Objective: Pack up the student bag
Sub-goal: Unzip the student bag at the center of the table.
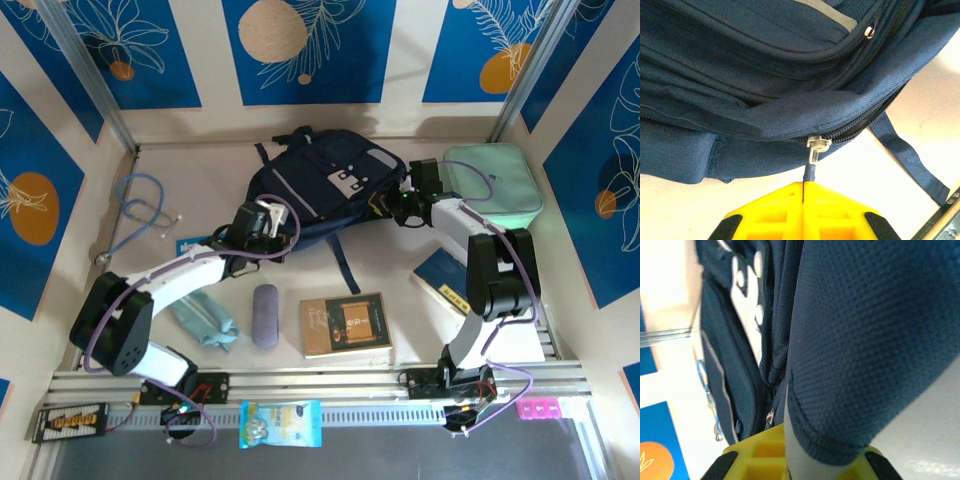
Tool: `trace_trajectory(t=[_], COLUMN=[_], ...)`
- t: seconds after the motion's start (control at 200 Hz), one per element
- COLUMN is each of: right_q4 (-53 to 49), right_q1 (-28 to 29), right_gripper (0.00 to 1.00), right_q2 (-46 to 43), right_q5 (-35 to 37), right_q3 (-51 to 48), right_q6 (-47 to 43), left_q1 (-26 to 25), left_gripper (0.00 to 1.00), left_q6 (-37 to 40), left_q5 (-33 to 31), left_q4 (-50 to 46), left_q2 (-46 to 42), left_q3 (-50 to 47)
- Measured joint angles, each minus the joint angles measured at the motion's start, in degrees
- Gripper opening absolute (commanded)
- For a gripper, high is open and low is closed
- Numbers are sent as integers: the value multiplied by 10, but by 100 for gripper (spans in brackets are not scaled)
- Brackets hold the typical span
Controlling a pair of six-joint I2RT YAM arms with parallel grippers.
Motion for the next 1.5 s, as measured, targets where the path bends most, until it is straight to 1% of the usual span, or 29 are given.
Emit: trace_trajectory(t=[0.065, 0.14, 0.21, 0.26, 0.285, 0.355, 0.42, 0.47, 0.54, 0.695, 0.85, 1.07, 1.215, 1.365, 1.44, 1.5], right_q4=[-2, -1, 2, 0, 0, -2, -6, -12, -21, -32, -33, -35, -35, -35, -35, -35], right_q1=[-3, -6, -7, -7, -7, -7, -6, -6, -6, -6, -6, 0, 5, 9, 9, 9], right_gripper=[27, 38, 41, 41, 42, 45, 51, 55, 58, 60, 60, 60, 60, 60, 60, 60], right_q2=[6, 4, -2, -8, -10, -19, -29, -42, -67, -113, -129, -129, -129, -130, -130, -130], right_q5=[15, 31, 43, 49, 52, 56, 59, 63, 72, 83, 83, 82, 81, 77, 77, 77], right_q3=[0, 0, -5, -9, -11, -16, -21, -27, -35, -44, -54, -76, -81, -82, -82, -82], right_q6=[-9, -15, -18, -19, -19, -19, -18, -20, -20, -14, -7, 9, 15, 18, 18, 18], left_q1=[-1, -4, -7, -8, -8, -8, -8, -8, -10, -17, -34, -55, -56, -56, -56, -56], left_gripper=[0, 0, 0, 11, 19, 28, 34, 36, 38, 39, 38, 31, 31, 30, 26, 21], left_q6=[5, 7, 10, 13, 16, 19, 18, 17, 17, 21, 30, 38, 38, 38, 38, 37], left_q5=[16, 24, 26, 26, 26, 34, 51, 66, 82, 92, 81, 23, -12, -25, -25, -26], left_q4=[-12, -25, -34, -38, -40, -45, -44, -38, -27, -20, -24, -42, -49, -49, -51, -52], left_q2=[17, 36, 50, 57, 58, 63, 64, 64, 64, 68, 96, 132, 145, 153, 158, 163], left_q3=[16, 34, 48, 52, 52, 52, 52, 50, 44, 40, 51, 74, 92, 97, 101, 106])
